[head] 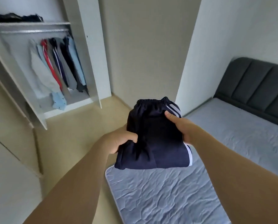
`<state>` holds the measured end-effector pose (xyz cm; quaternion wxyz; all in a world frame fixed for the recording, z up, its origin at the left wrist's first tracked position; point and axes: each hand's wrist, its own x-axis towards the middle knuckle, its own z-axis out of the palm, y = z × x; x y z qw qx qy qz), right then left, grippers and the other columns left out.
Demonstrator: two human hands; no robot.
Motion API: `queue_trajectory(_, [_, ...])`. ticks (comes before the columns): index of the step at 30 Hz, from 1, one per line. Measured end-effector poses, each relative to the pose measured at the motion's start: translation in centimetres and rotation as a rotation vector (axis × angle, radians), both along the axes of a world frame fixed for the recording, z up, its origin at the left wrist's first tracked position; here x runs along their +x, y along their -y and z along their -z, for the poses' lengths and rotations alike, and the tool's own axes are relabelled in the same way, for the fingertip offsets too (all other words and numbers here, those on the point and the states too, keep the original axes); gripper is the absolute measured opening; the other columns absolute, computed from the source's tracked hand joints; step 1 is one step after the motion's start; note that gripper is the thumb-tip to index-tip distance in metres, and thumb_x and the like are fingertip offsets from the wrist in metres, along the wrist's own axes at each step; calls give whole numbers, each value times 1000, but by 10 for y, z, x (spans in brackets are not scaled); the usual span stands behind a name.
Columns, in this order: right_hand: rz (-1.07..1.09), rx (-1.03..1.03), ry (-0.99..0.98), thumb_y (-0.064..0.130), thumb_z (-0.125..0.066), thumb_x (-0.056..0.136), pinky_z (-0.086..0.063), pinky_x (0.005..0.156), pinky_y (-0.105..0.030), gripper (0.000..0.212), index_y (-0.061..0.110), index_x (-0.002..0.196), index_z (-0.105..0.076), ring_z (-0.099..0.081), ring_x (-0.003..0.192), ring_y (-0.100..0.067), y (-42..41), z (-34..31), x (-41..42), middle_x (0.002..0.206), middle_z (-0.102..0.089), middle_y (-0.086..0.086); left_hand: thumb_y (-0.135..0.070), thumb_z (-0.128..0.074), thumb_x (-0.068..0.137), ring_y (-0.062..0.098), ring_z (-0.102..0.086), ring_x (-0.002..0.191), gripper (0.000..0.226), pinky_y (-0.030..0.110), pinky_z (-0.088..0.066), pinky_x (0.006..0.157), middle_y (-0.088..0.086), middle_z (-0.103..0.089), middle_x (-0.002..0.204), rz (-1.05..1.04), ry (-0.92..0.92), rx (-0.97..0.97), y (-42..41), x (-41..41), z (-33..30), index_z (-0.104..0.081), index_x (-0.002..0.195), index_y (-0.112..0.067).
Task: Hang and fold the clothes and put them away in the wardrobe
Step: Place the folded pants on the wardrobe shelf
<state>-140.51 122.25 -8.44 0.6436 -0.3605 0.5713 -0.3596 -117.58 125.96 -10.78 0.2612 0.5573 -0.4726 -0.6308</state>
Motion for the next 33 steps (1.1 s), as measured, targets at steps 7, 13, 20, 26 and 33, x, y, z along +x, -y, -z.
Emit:
queue_trajectory(7, [-222,-52,44,45,-68,82,-53,75,-30,44,9,108,-66,-70,93,-18,118,-47,170,103,-73,-6,12,-40,61,25,-58,104,91,34,-47,81,-1,-62,113,-113,92,-226,95,183,-56,-39,134,-44])
queue_trajectory(13, [-249,-186,24,46,-71,79,-51,89,-32,50,9,111,-67,-69,98,-20,215,-67,283,105,-73,-5,-1,-42,76,23,-61,87,48,32,-47,76,0,-65,93,-230,-11,-129,180,287,-90,-62,112,-24])
queue_trajectory(20, [-357,-231,72,31,-59,88,-53,84,-36,27,14,108,-68,-70,91,-25,344,-58,378,103,-73,-7,-46,-62,88,19,-68,101,38,34,-52,85,-3,-72,109,-435,-110,-205,316,367,-90,-63,120,-27])
queue_trajectory(26, [-374,-219,27,22,-49,81,-52,71,-32,30,12,103,-67,-67,79,-27,449,-76,475,89,-72,-8,-40,-65,88,23,-67,98,42,36,-55,84,1,-69,110,-656,-18,-345,403,450,-99,-58,124,-20])
queue_trajectory(33, [-392,-280,-17,19,-59,85,-54,88,-42,28,9,111,-65,-68,95,-31,567,-79,599,103,-72,-12,-33,-58,94,20,-66,94,25,30,-53,74,0,-68,105,-763,42,-429,499,563,-107,-59,117,-22])
